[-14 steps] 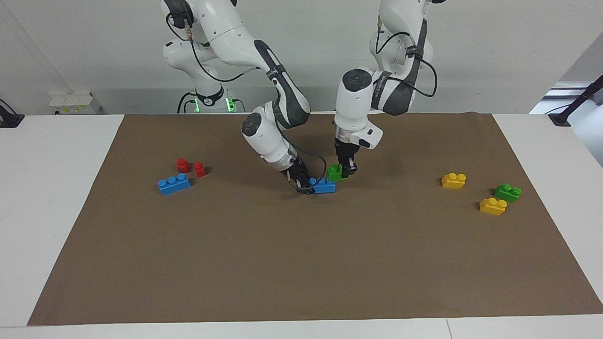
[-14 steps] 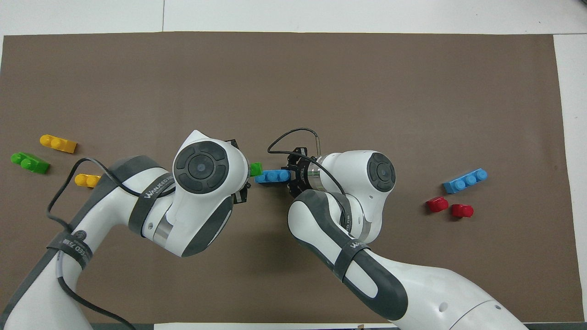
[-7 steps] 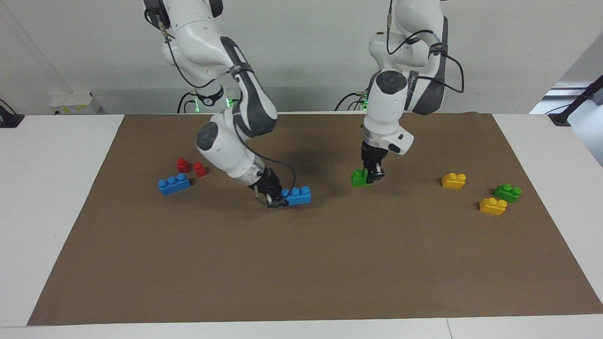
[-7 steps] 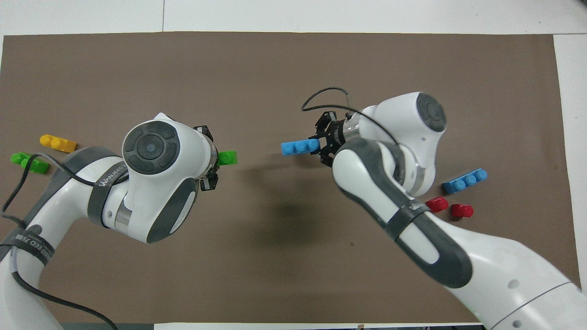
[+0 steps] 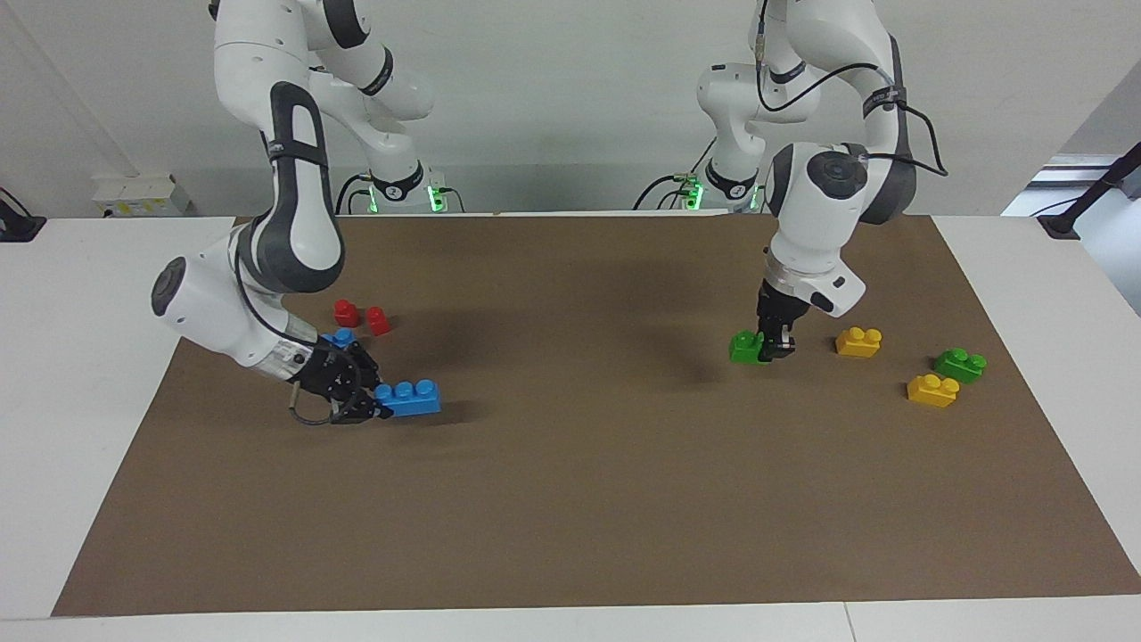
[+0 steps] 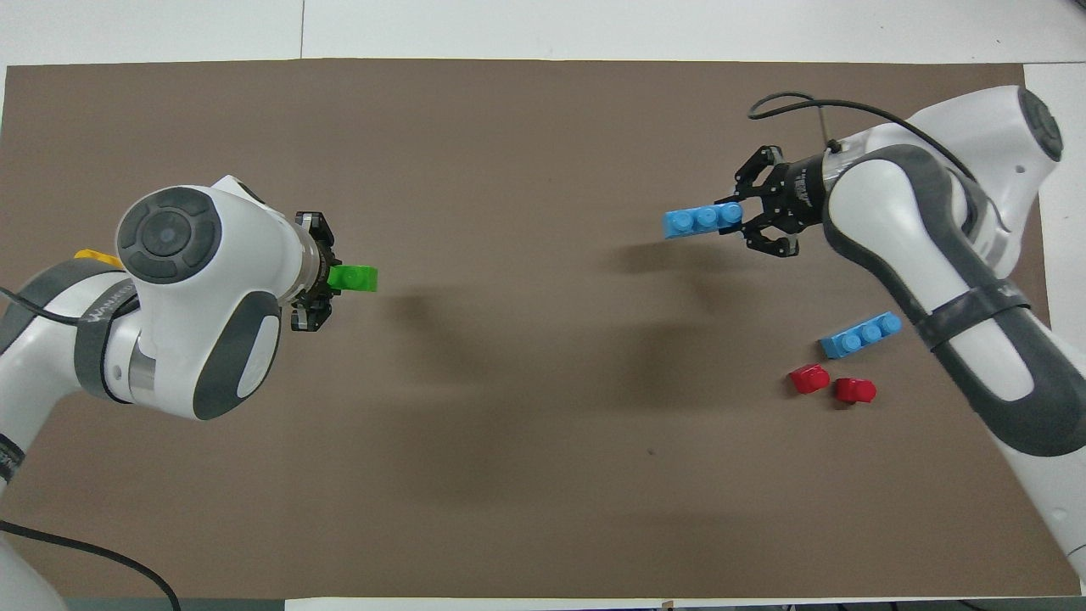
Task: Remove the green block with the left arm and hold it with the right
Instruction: 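Set the green brick down with the left gripper while the right gripper sets the blue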
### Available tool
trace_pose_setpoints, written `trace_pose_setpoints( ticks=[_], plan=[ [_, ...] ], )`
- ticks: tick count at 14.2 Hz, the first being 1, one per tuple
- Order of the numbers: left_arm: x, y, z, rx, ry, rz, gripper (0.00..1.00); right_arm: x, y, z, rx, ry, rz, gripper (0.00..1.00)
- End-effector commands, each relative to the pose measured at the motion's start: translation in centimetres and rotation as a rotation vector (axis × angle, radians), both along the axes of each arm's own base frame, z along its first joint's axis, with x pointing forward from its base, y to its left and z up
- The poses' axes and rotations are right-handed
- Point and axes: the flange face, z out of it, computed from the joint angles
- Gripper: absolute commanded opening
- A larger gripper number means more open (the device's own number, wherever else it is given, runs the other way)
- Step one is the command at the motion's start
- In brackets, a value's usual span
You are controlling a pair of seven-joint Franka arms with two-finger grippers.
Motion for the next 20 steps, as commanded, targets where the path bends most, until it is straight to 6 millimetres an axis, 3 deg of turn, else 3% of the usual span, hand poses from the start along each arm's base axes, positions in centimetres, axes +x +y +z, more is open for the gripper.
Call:
trace_pose_setpoints(
  ticks=[1,3,7,12,14,15,16,17,18,19,20],
  plan=[
    [0.6,4.6,-0.2,-0.007,-0.003,-0.071,0.0,-2.2,-1.9,-1.1,-0.011,0.005,0.039,0.0],
    [1.2,7.3,-1.4,-0.009,0.005,-0.115,0.0,-2.2,-3.9,-1.8,-0.014,-0.001,0.018,0.0],
    [2.4,11.0,-3.6,0.005,-0.009,-0.197,0.0,-3.5,-4.0,-3.4,-0.009,0.014,0.049,0.0],
    [4.1,11.9,-8.0,0.024,-0.002,-0.265,0.0,-4.5,-5.3,-4.1,-0.007,0.015,0.055,0.0],
    [5.0,12.0,-8.7,0.025,-0.007,-0.264,0.0,-4.5,-5.4,-4.0,-0.008,0.014,0.054,0.0],
    [5.1,12.1,-9.1,0.026,-0.004,-0.262,0.0,-4.5,-5.3,-4.0,-0.008,0.014,0.054,0.1],
    [5.2,12.0,-9.2,0.04,-0.007,-0.277,0.0,-4.4,-5.3,-3.9,-0.009,0.011,0.056,0.3],
    [5.3,12.0,-9.3,0.051,-0.018,-0.287,0.0,-4.4,-5.1,-3.9,-0.014,0.005,0.058,0.6],
    [5.4,12.0,-9.3,0.052,-0.024,-0.292,0.0,-4.3,-5.0,-4.0,-0.015,0.004,0.055,0.81],
    [5.4,12.0,-9.3,0.052,-0.025,-0.3,0.43,-4.3,-5.0,-3.9,-0.015,0.002,0.055,0.89],
    [5.4,12.0,-9.3,0.054,-0.023,-0.303,0.99,-4.2,-5.1,-3.9,-0.016,-0.001,0.054,0.94]
  ],
)
